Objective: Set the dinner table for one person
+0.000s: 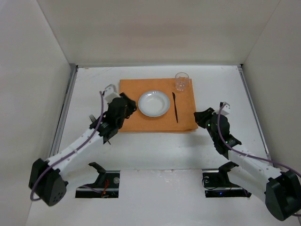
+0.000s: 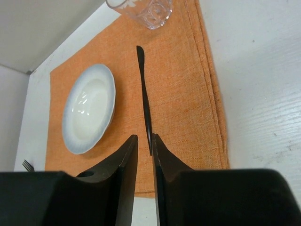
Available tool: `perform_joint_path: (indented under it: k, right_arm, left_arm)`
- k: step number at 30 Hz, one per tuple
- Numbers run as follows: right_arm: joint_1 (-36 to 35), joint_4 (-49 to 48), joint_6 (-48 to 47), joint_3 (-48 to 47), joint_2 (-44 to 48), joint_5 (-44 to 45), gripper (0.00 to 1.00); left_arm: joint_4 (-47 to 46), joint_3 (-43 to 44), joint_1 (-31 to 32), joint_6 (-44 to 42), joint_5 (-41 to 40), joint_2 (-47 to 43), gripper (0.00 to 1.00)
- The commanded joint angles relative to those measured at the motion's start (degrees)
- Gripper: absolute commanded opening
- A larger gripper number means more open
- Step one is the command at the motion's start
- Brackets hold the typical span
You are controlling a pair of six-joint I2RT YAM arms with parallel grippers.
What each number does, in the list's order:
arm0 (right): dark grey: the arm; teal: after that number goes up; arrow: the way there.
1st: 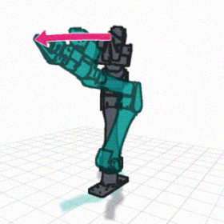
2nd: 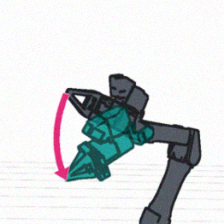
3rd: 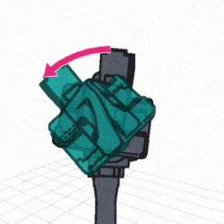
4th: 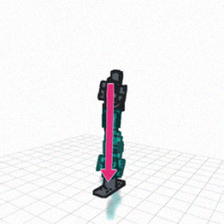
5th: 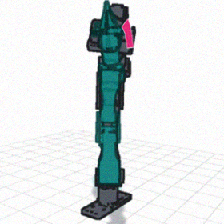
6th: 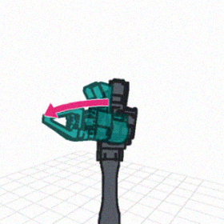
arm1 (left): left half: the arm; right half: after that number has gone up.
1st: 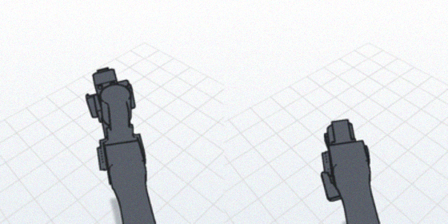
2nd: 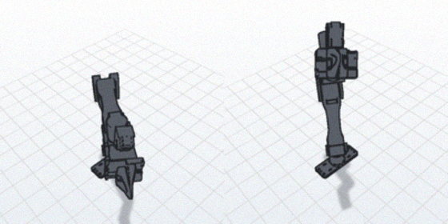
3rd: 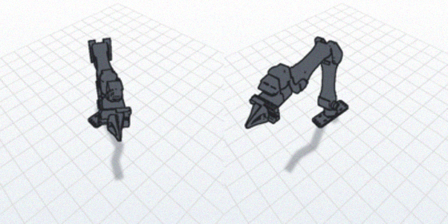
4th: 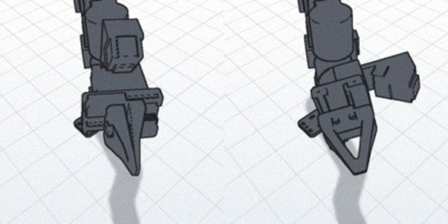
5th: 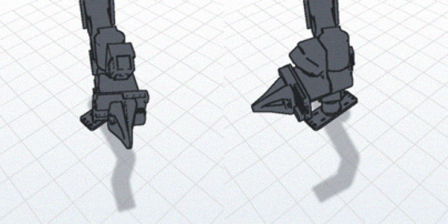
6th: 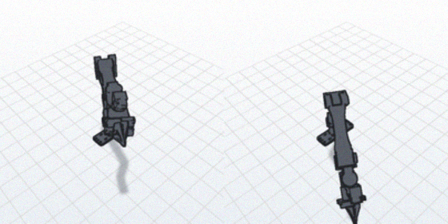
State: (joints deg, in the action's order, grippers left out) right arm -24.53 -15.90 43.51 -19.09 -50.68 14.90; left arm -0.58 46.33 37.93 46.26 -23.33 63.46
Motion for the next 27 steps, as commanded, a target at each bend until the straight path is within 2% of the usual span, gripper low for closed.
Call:
perform_joint_path:
  k: [1,4,7,9,12,19,27]
  right_arm:
    - [-1.1,-3.1,-0.6,-1.5,-0.5,-0.4,0.26]
    - [-1.2,-3.3,-0.6,-1.4,-0.7,-0.6,0.32]
    - [-1.2,-3.3,-0.7,-1.4,-0.6,-0.7,0.39]
    - [-1.2,-3.3,-0.9,-1.4,-0.8,-0.5,0.46]
    - [-1.2,-3.9,-1.0,-1.6,-1.6,-1.1,0.49]
    - [-2.2,-4.4,-1.2,-2.1,-3.1,-2.1,0.50]
    - [-3.2,-4.8,-1.7,-2.8,-4.9,-2.6,0.49]
  left_arm:
    - [16.4,-8.4,-6.6,1.1,-5.2,-6.8,0.39]
    - [22.5,-14.3,-14.8,1.5,-3.9,-13.3,0.38]
    - [23.9,-18.5,-22.0,0.4,-1.7,-16.4,0.37]
    - [22.8,-20.7,-26.1,0.1,-0.6,-16.1,0.37]
    - [19.7,-22.5,-30.6,-1.4,1.5,-12.2,0.35]
    - [10.2,-24.8,-30.9,-3.2,3.9,-6.6,0.33]
    - [9.2,-25.5,-30.6,-2.8,3.8,-9.1,0.30]
